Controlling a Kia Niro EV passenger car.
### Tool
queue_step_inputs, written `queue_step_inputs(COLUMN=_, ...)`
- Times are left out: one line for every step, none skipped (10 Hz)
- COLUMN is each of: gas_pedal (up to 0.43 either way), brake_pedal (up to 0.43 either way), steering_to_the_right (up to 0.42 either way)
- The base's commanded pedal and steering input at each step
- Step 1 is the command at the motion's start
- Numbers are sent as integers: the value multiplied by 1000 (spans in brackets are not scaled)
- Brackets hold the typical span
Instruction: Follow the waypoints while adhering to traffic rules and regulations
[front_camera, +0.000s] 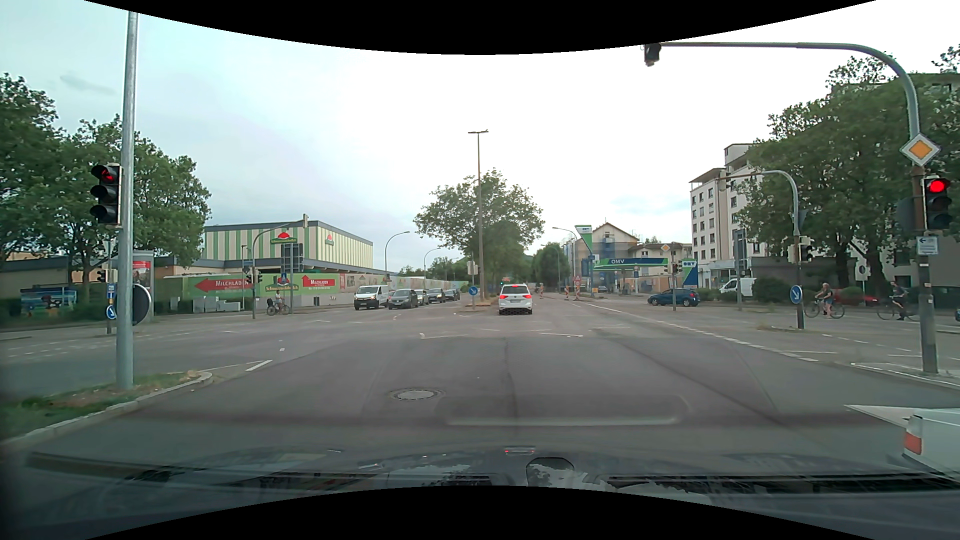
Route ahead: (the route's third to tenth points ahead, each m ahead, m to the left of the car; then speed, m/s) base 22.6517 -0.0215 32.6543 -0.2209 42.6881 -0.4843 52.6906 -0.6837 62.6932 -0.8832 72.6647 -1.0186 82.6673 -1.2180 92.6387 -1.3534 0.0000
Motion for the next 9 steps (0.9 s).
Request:
queue_step_inputs(gas_pedal=0, brake_pedal=262, steering_to_the_right=1)
queue_step_inputs(gas_pedal=0, brake_pedal=262, steering_to_the_right=2)
queue_step_inputs(gas_pedal=0, brake_pedal=262, steering_to_the_right=2)
queue_step_inputs(gas_pedal=0, brake_pedal=262, steering_to_the_right=1)
queue_step_inputs(gas_pedal=0, brake_pedal=262, steering_to_the_right=2)
queue_step_inputs(gas_pedal=0, brake_pedal=262, steering_to_the_right=2)
queue_step_inputs(gas_pedal=0, brake_pedal=262, steering_to_the_right=1)
queue_step_inputs(gas_pedal=0, brake_pedal=262, steering_to_the_right=2)
queue_step_inputs(gas_pedal=0, brake_pedal=262, steering_to_the_right=2)
